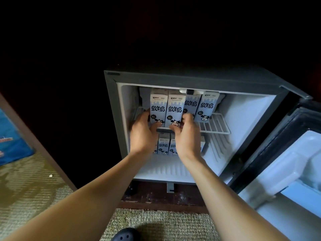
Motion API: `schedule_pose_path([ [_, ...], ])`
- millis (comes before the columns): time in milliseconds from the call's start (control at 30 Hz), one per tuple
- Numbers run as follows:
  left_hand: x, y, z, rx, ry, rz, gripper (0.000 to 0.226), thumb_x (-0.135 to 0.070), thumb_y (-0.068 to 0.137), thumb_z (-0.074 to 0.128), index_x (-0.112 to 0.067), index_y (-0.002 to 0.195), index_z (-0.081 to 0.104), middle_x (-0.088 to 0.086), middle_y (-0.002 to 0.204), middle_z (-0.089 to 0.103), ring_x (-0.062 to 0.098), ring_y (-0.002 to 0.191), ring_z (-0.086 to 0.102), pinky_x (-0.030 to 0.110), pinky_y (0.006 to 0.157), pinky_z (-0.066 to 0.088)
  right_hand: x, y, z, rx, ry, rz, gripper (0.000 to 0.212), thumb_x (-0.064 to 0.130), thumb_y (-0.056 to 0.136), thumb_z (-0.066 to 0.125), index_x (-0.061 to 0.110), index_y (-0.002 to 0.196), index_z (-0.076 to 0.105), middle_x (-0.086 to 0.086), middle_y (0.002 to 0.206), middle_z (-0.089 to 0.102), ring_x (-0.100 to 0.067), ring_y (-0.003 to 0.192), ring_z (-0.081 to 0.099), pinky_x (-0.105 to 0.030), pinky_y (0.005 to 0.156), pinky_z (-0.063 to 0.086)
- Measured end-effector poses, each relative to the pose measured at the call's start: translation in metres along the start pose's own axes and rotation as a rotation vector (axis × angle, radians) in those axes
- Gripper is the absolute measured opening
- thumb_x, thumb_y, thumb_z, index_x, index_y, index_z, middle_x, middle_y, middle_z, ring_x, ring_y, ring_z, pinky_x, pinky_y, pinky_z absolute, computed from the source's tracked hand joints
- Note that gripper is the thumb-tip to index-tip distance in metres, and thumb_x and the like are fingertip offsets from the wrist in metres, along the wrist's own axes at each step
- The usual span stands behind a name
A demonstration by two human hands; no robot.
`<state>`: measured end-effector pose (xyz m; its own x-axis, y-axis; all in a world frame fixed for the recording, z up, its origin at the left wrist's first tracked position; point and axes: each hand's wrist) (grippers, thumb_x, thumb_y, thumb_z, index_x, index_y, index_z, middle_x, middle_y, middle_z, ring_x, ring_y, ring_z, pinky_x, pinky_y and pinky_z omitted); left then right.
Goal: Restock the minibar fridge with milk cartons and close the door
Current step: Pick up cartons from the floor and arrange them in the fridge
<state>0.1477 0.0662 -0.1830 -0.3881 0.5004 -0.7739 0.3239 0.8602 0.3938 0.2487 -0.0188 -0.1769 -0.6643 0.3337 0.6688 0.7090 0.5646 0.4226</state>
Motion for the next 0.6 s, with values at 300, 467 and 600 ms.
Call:
schedule_pose_path([
  [300,0.011,-0.002,0.007,0.042,0.038,0.086,0.028,-0.018,0.097,0.06,-0.019,0.124,0.054,0.002,0.117,0.059,0.023,0.108,0.06,0.043,0.089,0.053,-0.002,-0.003,0.0,-0.008,0.05,-0.032,0.037,0.025,0.092,0.072,0.009,0.12,0.053,0.003,0.099,0.054,-0.017,0.094,0.058,-0.034,0.081,0.052],
  [467,0.002,-0.015,-0.004,0.104,-0.01,0.029,0.047,-0.016,0.097,0.056,-0.018,0.141,0.043,0.003,0.139,0.05,0.02,0.133,0.043,0.036,0.114,0.036,-0.003,-0.006,-0.008,0.082,0.036,-0.029,0.045,0.024,0.092,0.071,0.008,0.131,0.054,-0.006,0.118,0.06,-0.021,0.111,0.058,-0.035,0.095,0.05],
  [600,-0.008,-0.028,-0.029,0.201,0.058,-0.008,0.062,-0.018,0.098,0.055,-0.015,0.153,0.027,0.005,0.153,0.037,0.022,0.14,0.037,0.027,0.106,0.033,0.003,-0.017,-0.028,0.211,-0.082,-0.051,0.047,0.021,0.094,0.067,0.006,0.136,0.051,-0.008,0.129,0.054,-0.025,0.125,0.051,-0.032,0.105,0.043],
])
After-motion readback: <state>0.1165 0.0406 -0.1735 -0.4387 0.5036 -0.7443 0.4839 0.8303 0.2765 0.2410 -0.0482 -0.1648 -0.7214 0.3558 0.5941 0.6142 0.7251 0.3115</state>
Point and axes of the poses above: each hand's wrist, its own y-axis towards the middle knuckle, its own z-axis out of the palm, x = y × z
